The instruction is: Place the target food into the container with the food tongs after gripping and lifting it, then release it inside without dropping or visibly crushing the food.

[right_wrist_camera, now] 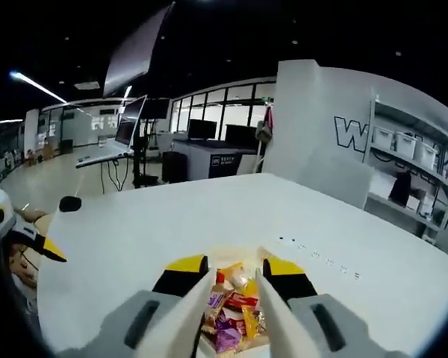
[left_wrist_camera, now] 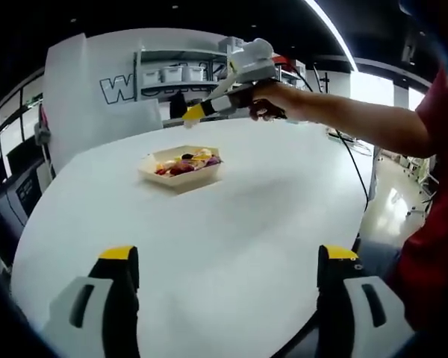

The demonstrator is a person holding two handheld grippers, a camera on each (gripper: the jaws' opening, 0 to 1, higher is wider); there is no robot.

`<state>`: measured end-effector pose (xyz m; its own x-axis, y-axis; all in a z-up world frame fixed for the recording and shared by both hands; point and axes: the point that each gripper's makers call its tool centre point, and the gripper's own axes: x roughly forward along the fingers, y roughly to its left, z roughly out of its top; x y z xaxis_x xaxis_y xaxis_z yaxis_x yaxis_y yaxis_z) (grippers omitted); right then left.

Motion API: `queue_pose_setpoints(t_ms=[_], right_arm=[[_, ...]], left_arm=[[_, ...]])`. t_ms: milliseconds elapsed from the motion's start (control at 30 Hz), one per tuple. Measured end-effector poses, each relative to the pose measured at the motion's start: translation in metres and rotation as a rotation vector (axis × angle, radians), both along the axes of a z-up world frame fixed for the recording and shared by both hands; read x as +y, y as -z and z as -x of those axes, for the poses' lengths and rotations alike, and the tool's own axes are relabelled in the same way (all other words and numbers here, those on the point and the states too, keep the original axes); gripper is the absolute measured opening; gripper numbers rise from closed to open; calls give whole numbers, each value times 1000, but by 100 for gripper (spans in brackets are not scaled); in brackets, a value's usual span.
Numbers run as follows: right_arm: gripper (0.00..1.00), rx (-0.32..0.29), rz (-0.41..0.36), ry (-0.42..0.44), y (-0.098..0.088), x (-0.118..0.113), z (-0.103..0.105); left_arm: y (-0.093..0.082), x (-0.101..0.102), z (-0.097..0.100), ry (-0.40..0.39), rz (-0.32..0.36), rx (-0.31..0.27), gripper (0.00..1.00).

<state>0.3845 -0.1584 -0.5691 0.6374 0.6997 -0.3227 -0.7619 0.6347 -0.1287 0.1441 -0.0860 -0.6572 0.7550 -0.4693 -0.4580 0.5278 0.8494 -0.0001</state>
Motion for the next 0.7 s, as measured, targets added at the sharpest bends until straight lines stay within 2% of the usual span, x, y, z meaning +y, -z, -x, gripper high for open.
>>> queue_pose_setpoints(t_ms=[133,233,700], right_arm=[[25,10,-14,4,0,-4,2],[25,40,-29,2,2,-7,6],[25,60,-34,11,9,-20,18]], left_arm=[[0,-1,0,-7,10,-2,98],[0,-3,0,-6,13,-4,98],[2,-12,2,20,9,2,97]])
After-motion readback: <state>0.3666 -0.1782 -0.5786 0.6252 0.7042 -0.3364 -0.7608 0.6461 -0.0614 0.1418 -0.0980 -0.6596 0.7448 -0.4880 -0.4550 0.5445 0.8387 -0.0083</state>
